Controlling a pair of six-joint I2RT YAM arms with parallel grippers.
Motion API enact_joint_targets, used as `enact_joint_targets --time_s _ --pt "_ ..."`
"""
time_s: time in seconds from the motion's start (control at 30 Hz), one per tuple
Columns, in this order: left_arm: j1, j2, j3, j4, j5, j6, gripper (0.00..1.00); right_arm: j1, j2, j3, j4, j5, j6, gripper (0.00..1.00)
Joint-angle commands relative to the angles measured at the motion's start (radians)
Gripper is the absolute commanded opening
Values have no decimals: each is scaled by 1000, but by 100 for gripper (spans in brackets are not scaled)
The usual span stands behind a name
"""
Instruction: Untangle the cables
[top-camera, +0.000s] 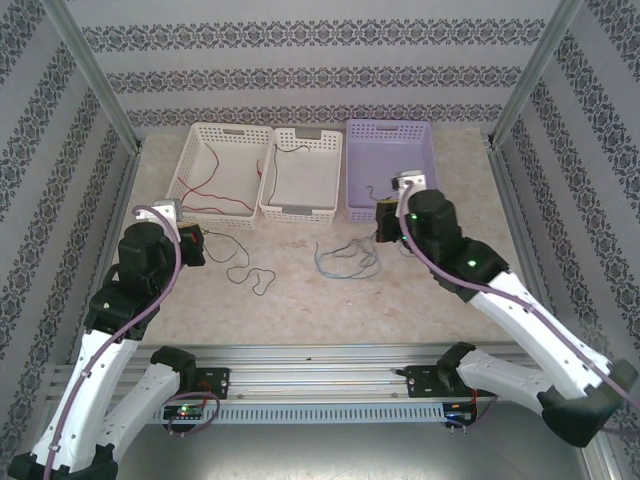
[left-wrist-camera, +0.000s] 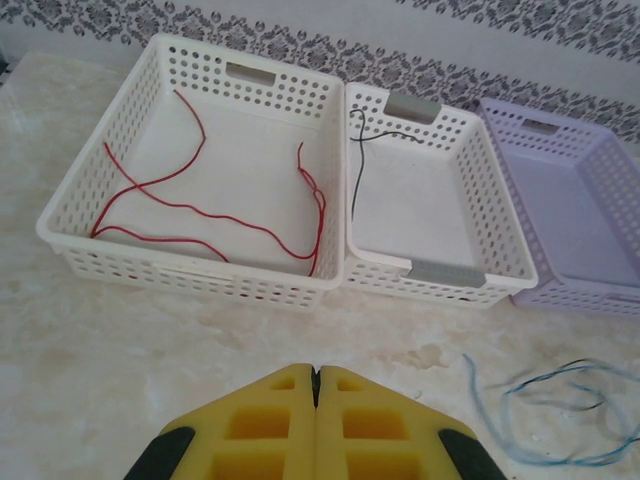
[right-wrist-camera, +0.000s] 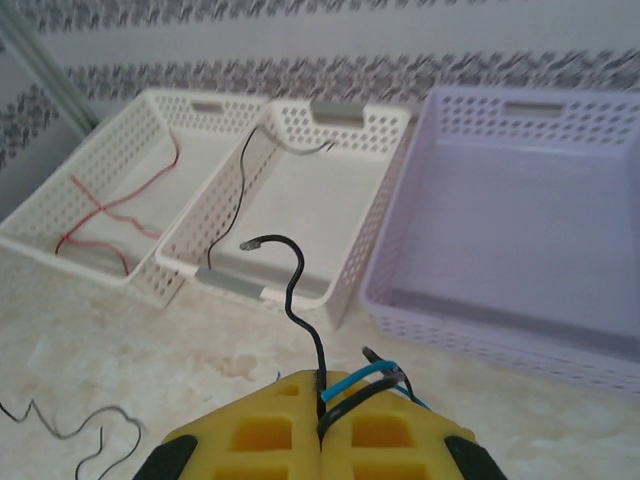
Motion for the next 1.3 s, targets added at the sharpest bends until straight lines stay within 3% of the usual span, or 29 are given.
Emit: enact_joint_targets --time_s 0.0,0.33,0.7,1.0,1.27 --pt "6 8 29 -41 -51 18 0 -52 -65 48 -95 -15 -33 0" --pt "-9 136 173 8 22 -50 0 -90 -115 13 -85 -206 -3 0" --pt "-98 448 628 34 33 -4 0 -90 -198 -33 -90 -257 24 0" --pt "-218 728 1031 40 -6 71 0 -89 -249 -72 -84 -283 44 0" --pt "-261 894 1301 20 -47 140 0 -89 -307 -120 -91 -301 53 0"
